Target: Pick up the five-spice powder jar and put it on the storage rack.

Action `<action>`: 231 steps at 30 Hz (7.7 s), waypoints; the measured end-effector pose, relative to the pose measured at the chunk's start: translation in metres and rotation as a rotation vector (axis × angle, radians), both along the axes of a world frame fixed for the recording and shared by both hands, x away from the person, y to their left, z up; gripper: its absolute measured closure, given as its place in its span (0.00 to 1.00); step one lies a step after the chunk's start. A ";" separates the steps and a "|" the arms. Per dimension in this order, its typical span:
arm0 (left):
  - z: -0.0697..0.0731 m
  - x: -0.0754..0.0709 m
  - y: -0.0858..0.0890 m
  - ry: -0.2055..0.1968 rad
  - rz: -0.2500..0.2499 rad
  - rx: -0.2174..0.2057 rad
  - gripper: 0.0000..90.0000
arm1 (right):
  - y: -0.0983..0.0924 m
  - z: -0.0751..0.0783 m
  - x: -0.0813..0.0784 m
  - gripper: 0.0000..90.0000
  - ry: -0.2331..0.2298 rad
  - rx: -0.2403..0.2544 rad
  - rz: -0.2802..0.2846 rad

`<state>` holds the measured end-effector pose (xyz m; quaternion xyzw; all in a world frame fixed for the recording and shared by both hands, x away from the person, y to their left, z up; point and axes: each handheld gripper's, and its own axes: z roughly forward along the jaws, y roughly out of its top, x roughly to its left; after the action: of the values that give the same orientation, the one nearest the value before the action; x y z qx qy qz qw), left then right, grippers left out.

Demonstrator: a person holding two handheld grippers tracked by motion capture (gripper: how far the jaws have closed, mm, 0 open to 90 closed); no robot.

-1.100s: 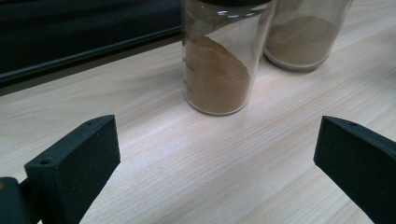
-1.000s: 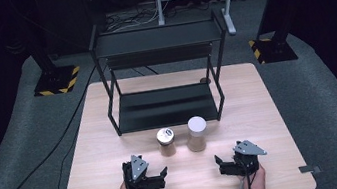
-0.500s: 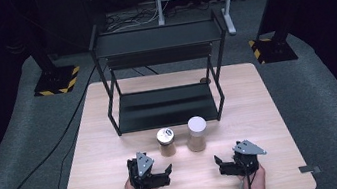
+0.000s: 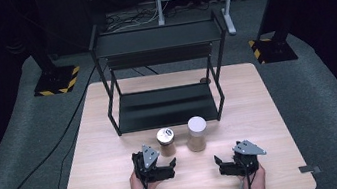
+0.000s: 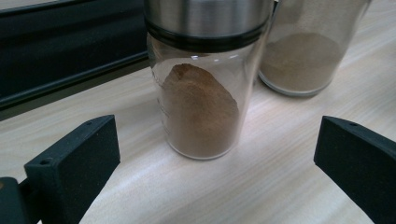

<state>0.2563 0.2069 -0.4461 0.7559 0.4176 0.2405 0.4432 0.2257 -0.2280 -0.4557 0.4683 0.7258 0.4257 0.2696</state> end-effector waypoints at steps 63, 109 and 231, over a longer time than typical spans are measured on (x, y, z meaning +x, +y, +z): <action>-0.008 0.042 -0.012 0.025 -0.016 -0.005 0.35 | 0.003 -0.001 -0.003 0.00 -0.015 -0.016 0.002; 0.005 0.056 -0.003 0.001 -0.010 0.040 0.35 | 0.003 -0.001 -0.003 0.00 -0.017 -0.017 0.003; 0.020 0.103 -0.010 -0.028 -0.028 0.062 0.35 | 0.005 0.000 -0.003 0.00 -0.016 -0.028 -0.002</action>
<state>0.3592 0.1965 -0.4265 0.7716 0.3933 0.2575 0.4286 0.2228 -0.2230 -0.4561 0.4618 0.7289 0.4190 0.2825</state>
